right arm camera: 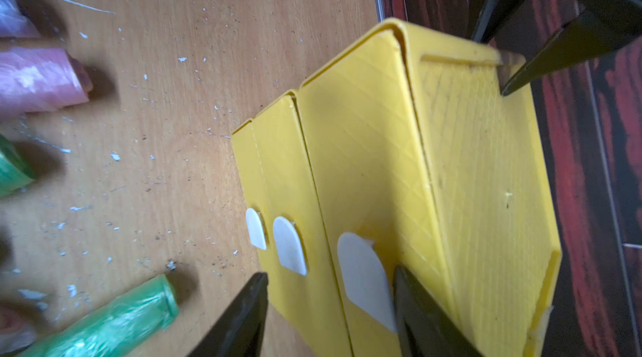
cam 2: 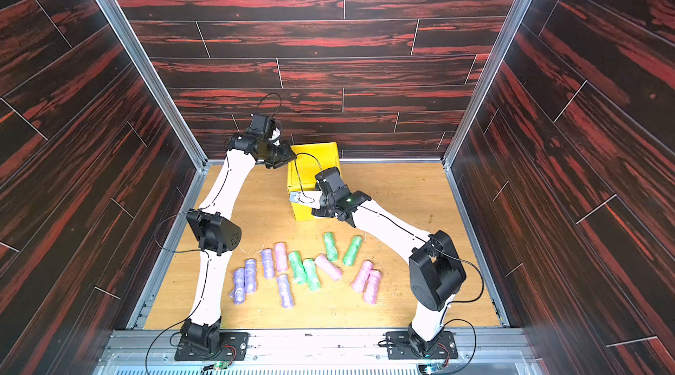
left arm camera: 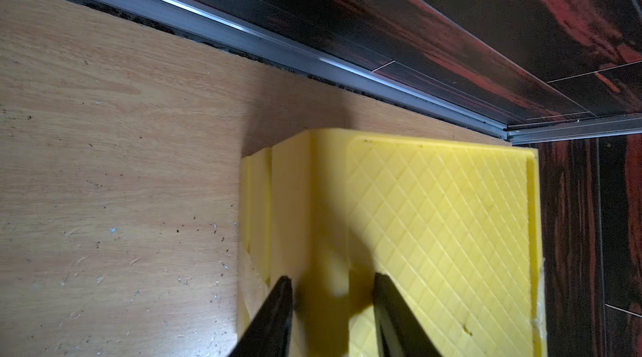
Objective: Sort the rolls of trash bags by color and place them into the drawer
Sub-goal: Open the drawer in the storage box.
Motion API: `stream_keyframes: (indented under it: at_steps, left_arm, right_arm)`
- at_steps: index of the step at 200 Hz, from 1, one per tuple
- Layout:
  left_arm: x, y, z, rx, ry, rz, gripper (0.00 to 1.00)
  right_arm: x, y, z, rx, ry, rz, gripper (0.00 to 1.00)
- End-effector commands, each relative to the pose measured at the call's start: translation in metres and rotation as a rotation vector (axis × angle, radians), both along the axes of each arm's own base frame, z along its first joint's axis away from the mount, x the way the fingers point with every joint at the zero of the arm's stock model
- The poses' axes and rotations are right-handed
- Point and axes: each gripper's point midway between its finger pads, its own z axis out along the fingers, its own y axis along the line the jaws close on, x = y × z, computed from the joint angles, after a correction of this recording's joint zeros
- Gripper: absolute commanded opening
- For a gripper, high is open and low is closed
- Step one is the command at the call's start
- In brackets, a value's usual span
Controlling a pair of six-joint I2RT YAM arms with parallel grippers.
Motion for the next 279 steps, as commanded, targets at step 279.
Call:
stream_keyframes:
  at_steps: [279]
  left_arm:
    - [-0.028,0.022,-0.101,0.173,0.291,0.020,0.39]
  right_arm:
    - [-0.101,-0.008,0.028,-0.008,0.079,-0.029,0.63]
